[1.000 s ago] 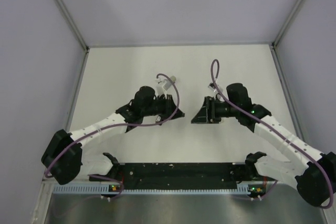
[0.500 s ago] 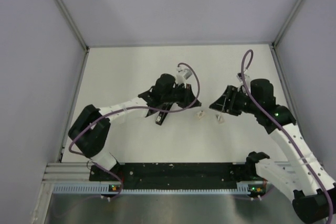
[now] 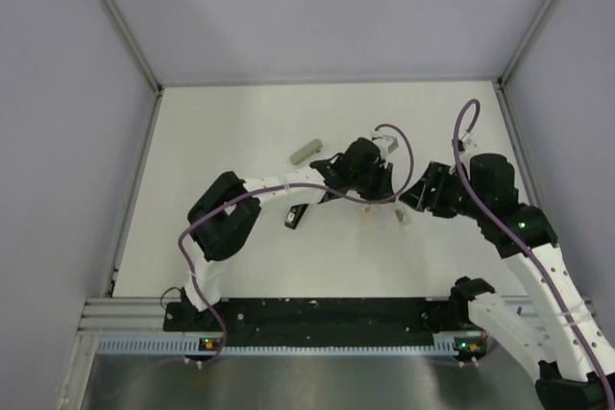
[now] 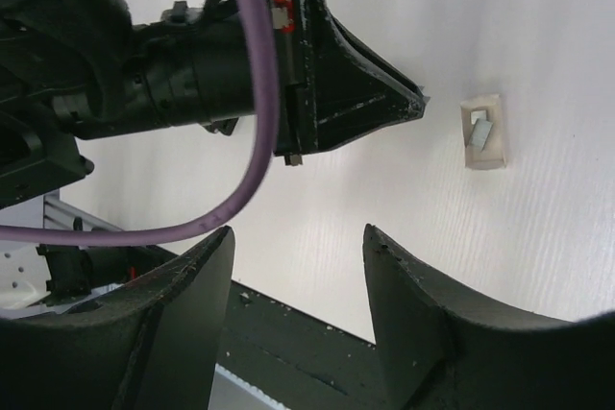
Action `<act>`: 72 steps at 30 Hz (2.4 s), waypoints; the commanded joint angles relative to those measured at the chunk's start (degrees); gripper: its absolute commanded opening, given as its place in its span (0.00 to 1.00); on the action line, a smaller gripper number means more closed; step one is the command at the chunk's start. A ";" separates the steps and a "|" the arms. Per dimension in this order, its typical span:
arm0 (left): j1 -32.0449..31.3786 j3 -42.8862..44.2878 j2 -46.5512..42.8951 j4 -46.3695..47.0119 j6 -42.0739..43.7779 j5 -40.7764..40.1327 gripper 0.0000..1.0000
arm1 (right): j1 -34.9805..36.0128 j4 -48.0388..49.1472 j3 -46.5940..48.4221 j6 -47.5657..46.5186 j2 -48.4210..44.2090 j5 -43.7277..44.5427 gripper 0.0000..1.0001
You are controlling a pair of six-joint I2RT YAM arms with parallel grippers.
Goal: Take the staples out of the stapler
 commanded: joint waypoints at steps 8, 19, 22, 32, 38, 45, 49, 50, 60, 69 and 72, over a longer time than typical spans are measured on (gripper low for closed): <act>-3.08 12.20 8.78 -9.07 -1.31 -4.26 0.05 | -0.64 -0.29 1.50 -1.51 -1.76 0.26 0.57; -3.96 18.19 13.53 -12.77 -1.66 -4.26 0.05 | -0.56 -0.03 0.35 -1.69 -2.64 0.08 0.58; -4.22 18.46 13.88 -13.03 -1.66 -4.70 0.05 | -0.64 -0.03 0.18 -1.69 -2.82 0.08 0.58; -4.57 20.48 15.29 -15.58 -1.40 -6.55 0.10 | -0.64 0.24 -0.35 -1.69 -2.91 -0.18 0.58; -4.75 21.09 15.90 -15.94 -1.40 -6.37 0.22 | -0.64 0.33 -0.44 -1.69 -3.08 -0.44 0.58; -4.92 21.18 16.43 -16.20 -1.31 -6.37 0.24 | -0.64 0.41 -0.53 -1.60 -2.99 -0.80 0.58; -4.92 21.27 16.61 -16.46 -1.40 -6.46 0.25 | -0.64 0.59 -0.61 -1.51 -2.99 -0.97 0.59; -4.92 21.36 16.69 -16.46 -1.40 -6.55 0.25 | -0.64 0.59 -0.61 -1.60 -2.91 -0.97 0.59; -4.92 21.27 16.26 -16.29 -0.87 -6.11 0.39 | -0.64 0.68 -0.79 -1.60 -2.91 -1.06 0.59; -4.92 21.36 15.20 -16.03 -0.70 -5.93 0.50 | -0.64 1.03 -1.32 -1.43 -3.17 -1.32 0.59; -4.92 21.53 14.41 -15.85 -0.78 -5.67 0.51 | -0.64 1.20 -1.58 -1.34 -3.08 -1.59 0.59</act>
